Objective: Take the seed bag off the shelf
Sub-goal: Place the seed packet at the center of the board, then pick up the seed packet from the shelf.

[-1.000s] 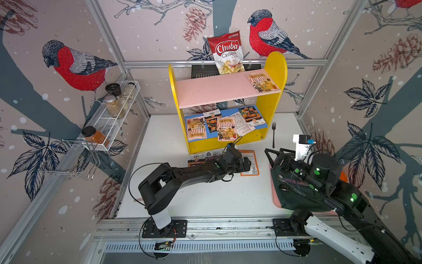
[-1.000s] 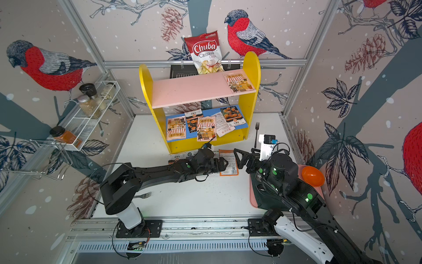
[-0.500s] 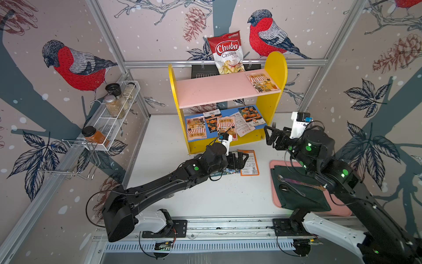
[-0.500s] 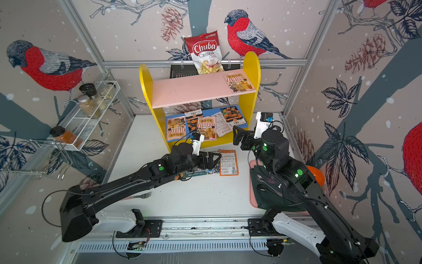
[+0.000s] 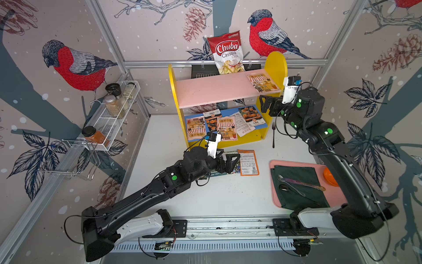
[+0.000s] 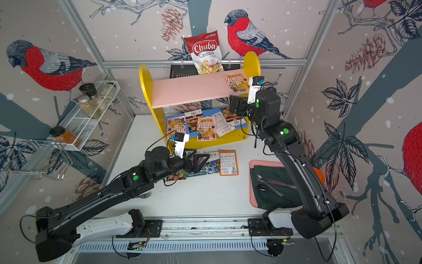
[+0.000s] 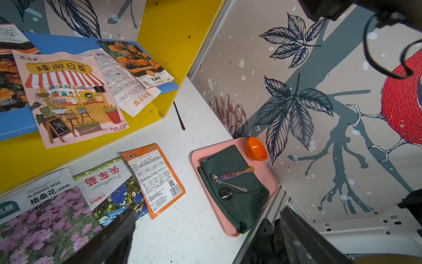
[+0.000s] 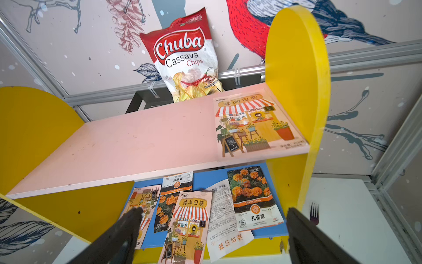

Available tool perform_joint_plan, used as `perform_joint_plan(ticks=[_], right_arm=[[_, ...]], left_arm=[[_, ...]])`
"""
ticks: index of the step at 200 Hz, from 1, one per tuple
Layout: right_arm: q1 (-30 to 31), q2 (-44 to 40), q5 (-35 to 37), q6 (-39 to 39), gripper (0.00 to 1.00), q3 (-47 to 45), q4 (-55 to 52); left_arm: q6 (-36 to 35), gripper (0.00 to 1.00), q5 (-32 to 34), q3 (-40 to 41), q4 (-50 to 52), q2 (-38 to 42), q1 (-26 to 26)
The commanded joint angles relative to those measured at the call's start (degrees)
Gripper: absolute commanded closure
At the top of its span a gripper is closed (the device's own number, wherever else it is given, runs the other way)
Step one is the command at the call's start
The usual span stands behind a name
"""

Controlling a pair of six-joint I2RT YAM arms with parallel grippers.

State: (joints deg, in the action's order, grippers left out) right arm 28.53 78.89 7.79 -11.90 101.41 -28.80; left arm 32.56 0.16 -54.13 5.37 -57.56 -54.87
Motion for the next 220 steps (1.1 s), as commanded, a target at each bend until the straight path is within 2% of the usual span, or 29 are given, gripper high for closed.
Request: perform_joint_plan(ticks=[1, 66, 96, 148, 220], right_arm=[[-1.6, 3.7, -5.9, 1.9, 0.0, 4.5, -0.7], [-8.3, 14.1, -14.1, 1.6, 0.0, 15.6, -2.4], [-10.3, 17.5, -15.0, 1.5, 0.0, 19.5, -3.9], [-10.9, 21.1, -13.4, 1.0, 0.0, 22.5, -4.8], [-8.5, 26.2, -6.5, 3.0, 0.0, 26.9, -7.4]], left_arm=[[-1.8, 0.02, 1.8, 0.5, 0.2, 2.1, 0.0], [-1.4, 0.02, 3.5, 2.5, 0.7, 6.0, 0.1], [-1.3, 0.02, 3.8, 2.9, 0.5, 5.7, 0.2], [-1.0, 0.02, 3.0, 3.2, -0.2, 4.5, 0.1], [-0.6, 0.02, 3.8, 4.6, -0.2, 6.2, 0.1]])
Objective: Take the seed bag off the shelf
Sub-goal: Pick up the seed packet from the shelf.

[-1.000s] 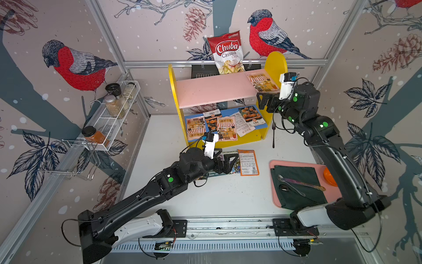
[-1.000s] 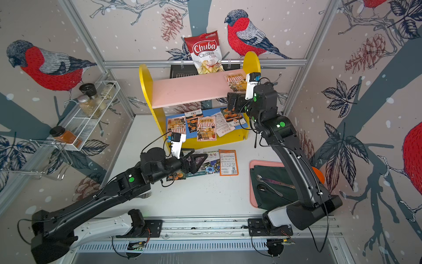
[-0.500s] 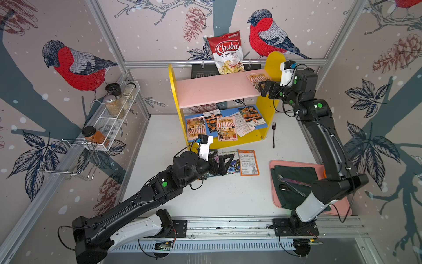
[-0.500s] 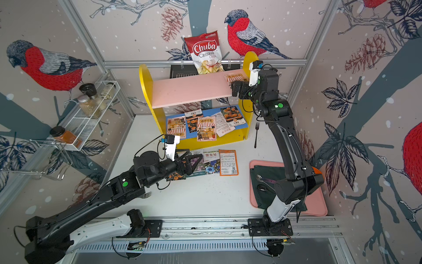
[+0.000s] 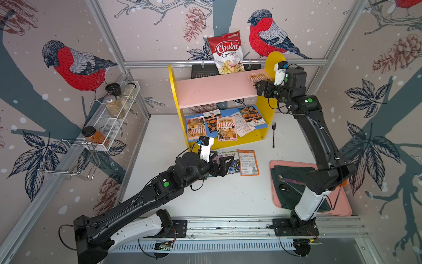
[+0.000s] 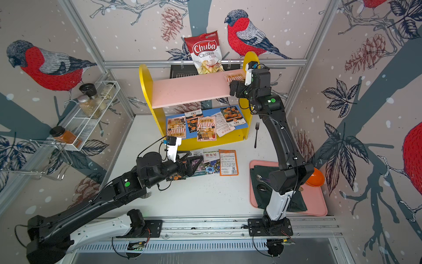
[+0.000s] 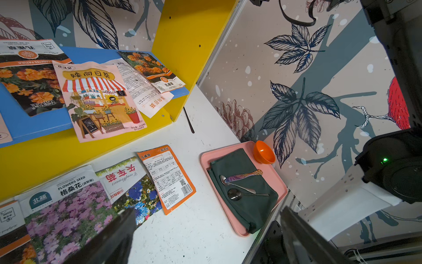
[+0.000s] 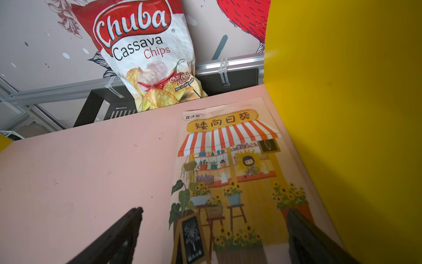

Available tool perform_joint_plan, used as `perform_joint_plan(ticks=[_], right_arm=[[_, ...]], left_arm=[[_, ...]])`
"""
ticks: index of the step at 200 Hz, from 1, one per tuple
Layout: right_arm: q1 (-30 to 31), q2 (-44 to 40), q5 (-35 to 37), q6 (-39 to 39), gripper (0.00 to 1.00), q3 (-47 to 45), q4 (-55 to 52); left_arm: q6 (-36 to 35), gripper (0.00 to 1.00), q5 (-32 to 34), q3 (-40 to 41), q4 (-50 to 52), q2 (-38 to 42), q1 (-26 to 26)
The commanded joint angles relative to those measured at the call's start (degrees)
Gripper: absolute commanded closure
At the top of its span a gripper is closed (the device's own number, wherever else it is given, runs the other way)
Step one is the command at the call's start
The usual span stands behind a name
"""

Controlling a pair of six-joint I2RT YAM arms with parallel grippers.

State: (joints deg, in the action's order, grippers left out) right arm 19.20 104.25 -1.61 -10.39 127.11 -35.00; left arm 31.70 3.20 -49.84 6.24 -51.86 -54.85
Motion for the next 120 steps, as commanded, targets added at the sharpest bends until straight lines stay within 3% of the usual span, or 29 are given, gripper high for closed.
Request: perform_joint_plan(ticks=[1, 120], right_arm=[[0.9, 0.9, 3.0, 1.5, 0.0, 1.2, -1.2], [4.4, 0.7, 4.8, 3.4, 0.0, 0.7, -4.7]], left_arm=[[0.2, 0.02, 0.8, 0.3, -1.1, 0.5, 0.1], [0.8, 0.02, 1.4, 1.7, -1.6, 1.7, 0.1]])
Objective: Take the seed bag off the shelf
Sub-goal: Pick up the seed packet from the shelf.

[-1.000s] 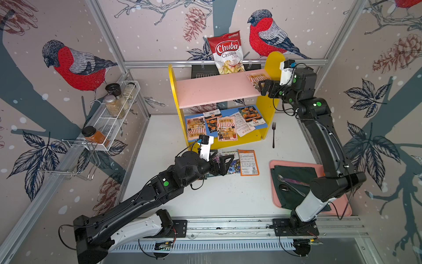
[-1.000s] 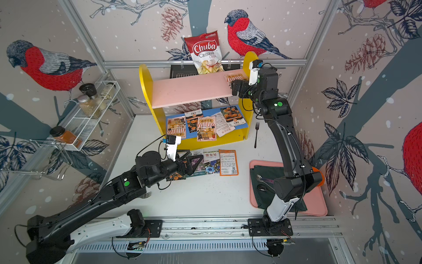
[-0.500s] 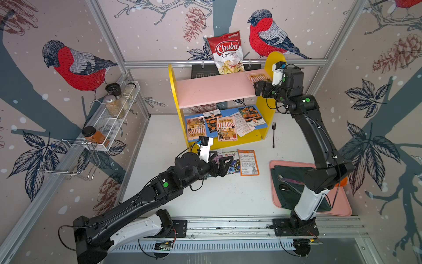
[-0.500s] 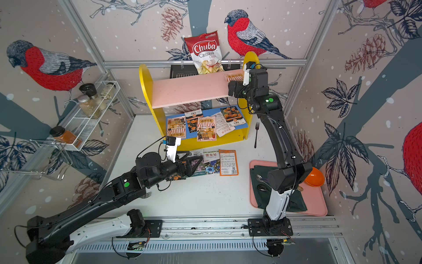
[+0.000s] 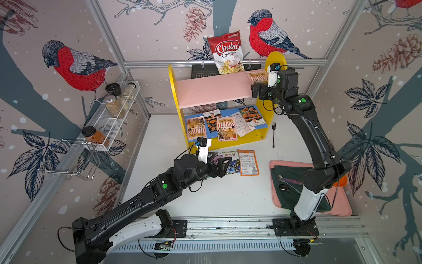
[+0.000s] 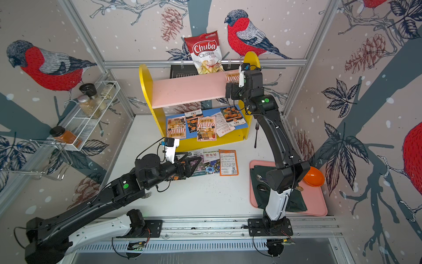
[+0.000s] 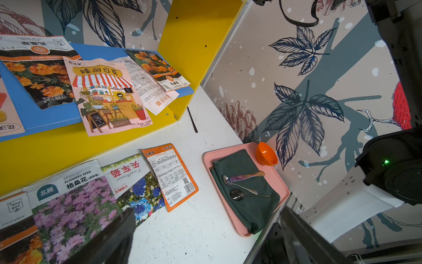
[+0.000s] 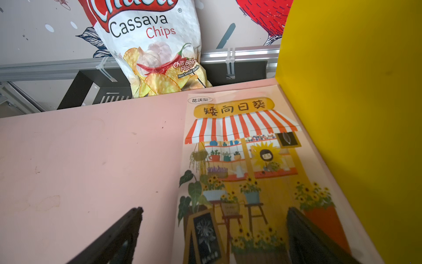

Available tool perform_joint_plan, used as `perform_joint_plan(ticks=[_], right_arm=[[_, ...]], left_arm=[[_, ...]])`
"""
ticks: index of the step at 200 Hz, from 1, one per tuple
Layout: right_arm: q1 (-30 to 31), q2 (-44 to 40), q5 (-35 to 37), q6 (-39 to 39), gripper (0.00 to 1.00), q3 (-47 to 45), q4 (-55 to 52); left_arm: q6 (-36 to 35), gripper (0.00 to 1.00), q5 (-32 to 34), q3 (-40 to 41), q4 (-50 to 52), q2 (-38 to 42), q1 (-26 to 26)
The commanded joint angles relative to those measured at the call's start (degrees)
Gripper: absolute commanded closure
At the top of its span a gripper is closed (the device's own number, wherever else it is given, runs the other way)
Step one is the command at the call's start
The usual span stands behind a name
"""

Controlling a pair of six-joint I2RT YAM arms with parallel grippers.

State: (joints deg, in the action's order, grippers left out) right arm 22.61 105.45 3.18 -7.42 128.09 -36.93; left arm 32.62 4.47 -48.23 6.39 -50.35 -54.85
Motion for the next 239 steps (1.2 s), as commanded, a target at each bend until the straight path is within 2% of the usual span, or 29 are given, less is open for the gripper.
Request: perform_joint_plan(ticks=[1, 65, 143, 239], right_arm=[[1.0, -0.5, 0.0, 0.4, 0.0, -0.3, -2.9], [4.9, -2.5, 1.9, 0.0, 0.01, -0.8, -4.8], [9.3, -8.3, 4.2, -3.4, 0.01, -7.0, -3.2], [10.4, -9.0, 5.7, -3.8, 0.01, -3.0, -1.7]], left_arm=[[-0.1, 0.02, 0.1, 0.2, -1.7, 0.2, 0.1], [0.4, 0.02, 0.5, 1.0, -1.9, 1.1, 0.1], [1.0, 0.02, 0.5, 1.6, -2.4, 1.6, 0.1], [1.0, 0.02, 1.0, 1.9, -2.4, 2.0, 0.1]])
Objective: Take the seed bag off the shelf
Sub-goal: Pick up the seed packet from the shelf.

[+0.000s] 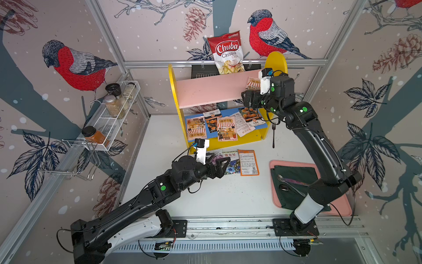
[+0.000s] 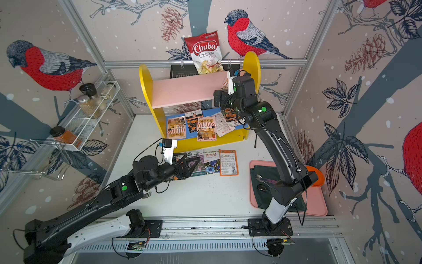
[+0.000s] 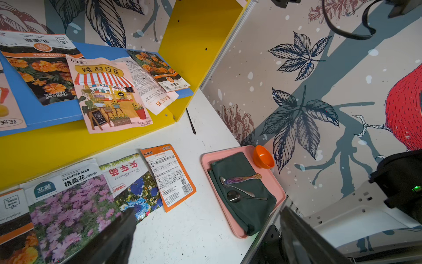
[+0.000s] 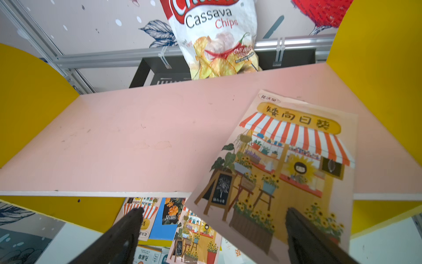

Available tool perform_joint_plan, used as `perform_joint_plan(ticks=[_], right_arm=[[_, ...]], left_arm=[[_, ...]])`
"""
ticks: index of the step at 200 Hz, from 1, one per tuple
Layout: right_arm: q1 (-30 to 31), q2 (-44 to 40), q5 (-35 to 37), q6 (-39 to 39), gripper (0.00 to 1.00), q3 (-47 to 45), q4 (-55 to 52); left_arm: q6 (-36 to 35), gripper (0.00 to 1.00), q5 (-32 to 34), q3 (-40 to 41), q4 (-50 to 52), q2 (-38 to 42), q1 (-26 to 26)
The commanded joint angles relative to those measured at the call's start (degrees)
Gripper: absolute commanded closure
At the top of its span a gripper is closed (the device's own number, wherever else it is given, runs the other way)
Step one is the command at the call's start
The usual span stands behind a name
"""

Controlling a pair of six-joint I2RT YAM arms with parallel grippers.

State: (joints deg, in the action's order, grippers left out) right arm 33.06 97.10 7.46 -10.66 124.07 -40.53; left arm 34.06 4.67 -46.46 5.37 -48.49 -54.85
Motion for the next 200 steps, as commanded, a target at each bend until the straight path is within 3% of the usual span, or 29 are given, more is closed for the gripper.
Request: perform_joint_plan(ticks=[1, 41, 66, 116, 165, 200], right_arm=[[0.0, -0.8, 1.4, -0.6, 0.01, 1.0, 2.0], [-3.0, -6.2, -3.9, -4.0, 0.01, -4.0, 5.1], [-7.1, -12.6, -7.9, -8.4, 0.02, -13.1, 9.5], [-18.2, -21.9, -22.7, -18.8, 0.06, -29.3, 17.3], [-25.6, -24.1, -37.4, -30.4, 0.12, -42.8, 31.5], [-26.6, -22.0, -42.5, -36.3, 0.17, -45.3, 39.8]], left_arm=[[-0.4, 0.02, 0.8, 0.1, -1.3, 0.1, 0.1], [-0.8, 0.02, 0.9, -0.2, -0.7, 0.2, 0.1], [-2.4, 0.02, -0.1, -0.9, 0.4, 1.2, 0.1], [-8.2, 0.02, -3.0, -3.1, 5.5, 4.8, 0.1], [-11.5, 0.02, -4.6, -2.5, 8.6, 11.7, 0.1], [-11.4, 0.02, -1.0, -1.2, 8.6, 19.6, 0.2]])
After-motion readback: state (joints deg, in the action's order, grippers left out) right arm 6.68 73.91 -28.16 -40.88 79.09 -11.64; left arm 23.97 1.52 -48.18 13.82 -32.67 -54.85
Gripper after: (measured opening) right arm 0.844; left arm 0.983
